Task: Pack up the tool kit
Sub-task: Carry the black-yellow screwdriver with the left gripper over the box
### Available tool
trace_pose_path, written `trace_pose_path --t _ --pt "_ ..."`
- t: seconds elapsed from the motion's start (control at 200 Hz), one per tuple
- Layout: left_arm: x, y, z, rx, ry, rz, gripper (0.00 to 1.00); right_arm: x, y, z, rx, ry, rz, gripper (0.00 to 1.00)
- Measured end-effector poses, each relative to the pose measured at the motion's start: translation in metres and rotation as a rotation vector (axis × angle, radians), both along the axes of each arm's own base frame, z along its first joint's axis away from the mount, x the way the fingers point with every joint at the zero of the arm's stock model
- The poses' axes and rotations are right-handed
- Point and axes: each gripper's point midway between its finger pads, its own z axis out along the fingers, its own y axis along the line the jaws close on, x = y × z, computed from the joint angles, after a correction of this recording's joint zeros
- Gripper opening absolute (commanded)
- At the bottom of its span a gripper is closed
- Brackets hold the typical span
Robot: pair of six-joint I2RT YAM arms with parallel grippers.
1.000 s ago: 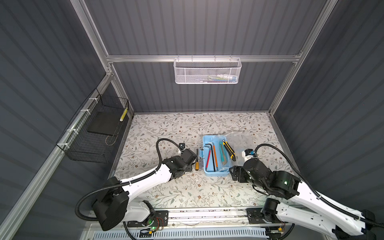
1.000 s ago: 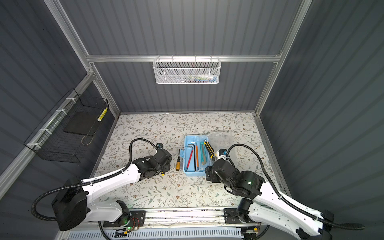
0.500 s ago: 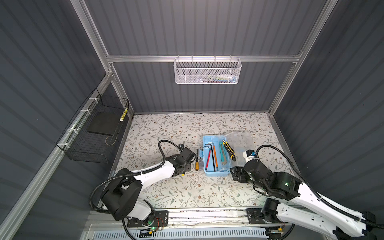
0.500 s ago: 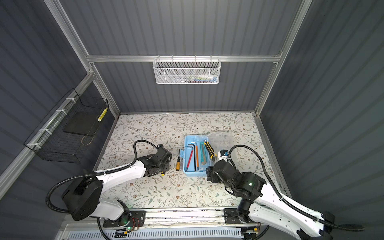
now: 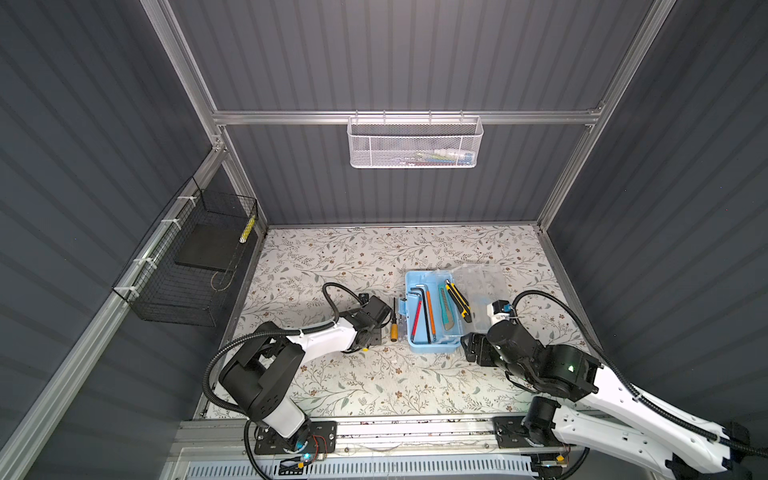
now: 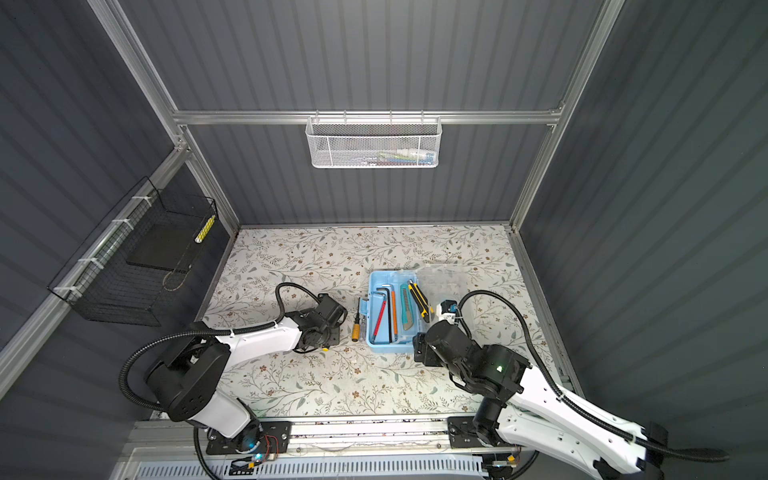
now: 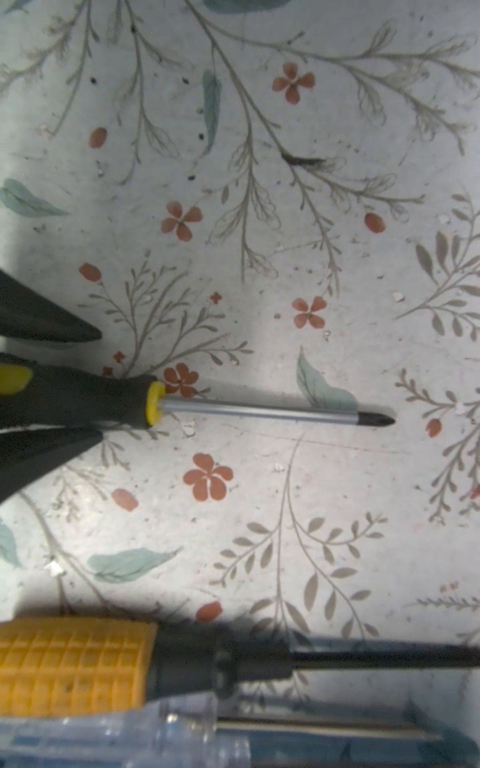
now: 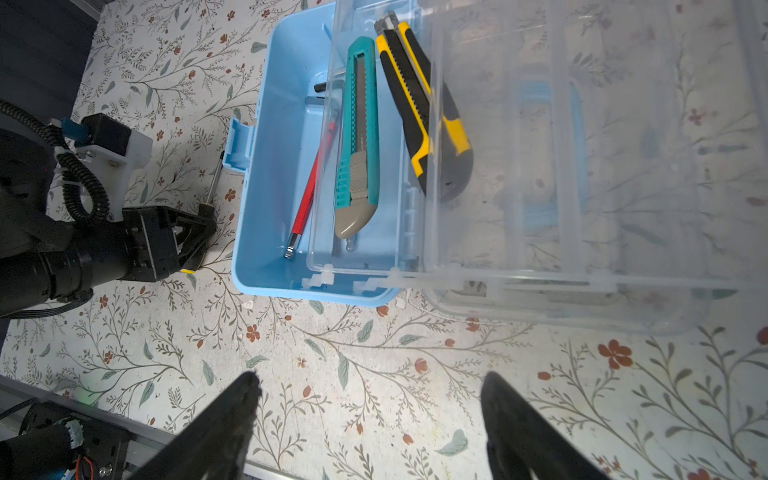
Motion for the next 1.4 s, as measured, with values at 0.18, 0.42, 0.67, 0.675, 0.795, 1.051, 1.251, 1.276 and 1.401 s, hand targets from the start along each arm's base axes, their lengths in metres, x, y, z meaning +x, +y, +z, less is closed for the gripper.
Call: trace_pose_path --t 0.18,0.42,0.67,0.675,0.795,1.051,1.251,1.276,1.401 --pt "0.002 -0.002 0.0 -0.004 -0.004 0.001 0.23 0.0 0.0 -0.001 0.0 -0.001 -0.001 0.83" --pt "0.002 -0.002 0.001 -0.003 -0.004 0.001 0.0 0.0 0.0 -0.003 -0.002 0.001 -0.001 0.83" --pt "0.006 -0.006 0.034 -0.049 -0.052 0.001 0.0 0.0 -0.001 0.001 0.012 -0.013 -0.005 0.83" --pt "0.006 -0.006 0.036 -0.052 -0.055 0.001 0.0 0.0 -0.002 0.001 0.013 -0.015 -0.005 0.83" --pt "0.009 -0.021 0.09 -0.226 -0.16 0.001 0.0 0.001 -0.011 0.016 0.051 -0.073 -0.034 0.83" --pt "0.0 -0.113 0.206 -0.571 -0.343 -0.131 0.0 0.002 -0.049 0.069 0.151 -0.231 -0.154 0.83" --pt "-0.004 -0.201 0.234 -0.699 -0.35 -0.244 0.0 -0.003 -0.071 0.091 0.162 -0.278 -0.203 0.83" --pt "-0.003 -0.209 0.234 -0.706 -0.347 -0.25 0.0 -0.004 -0.072 0.092 0.163 -0.279 -0.206 0.83" --pt "0.003 -0.243 0.228 -0.728 -0.34 -0.264 0.0 -0.008 -0.078 0.089 0.159 -0.27 -0.215 0.83"
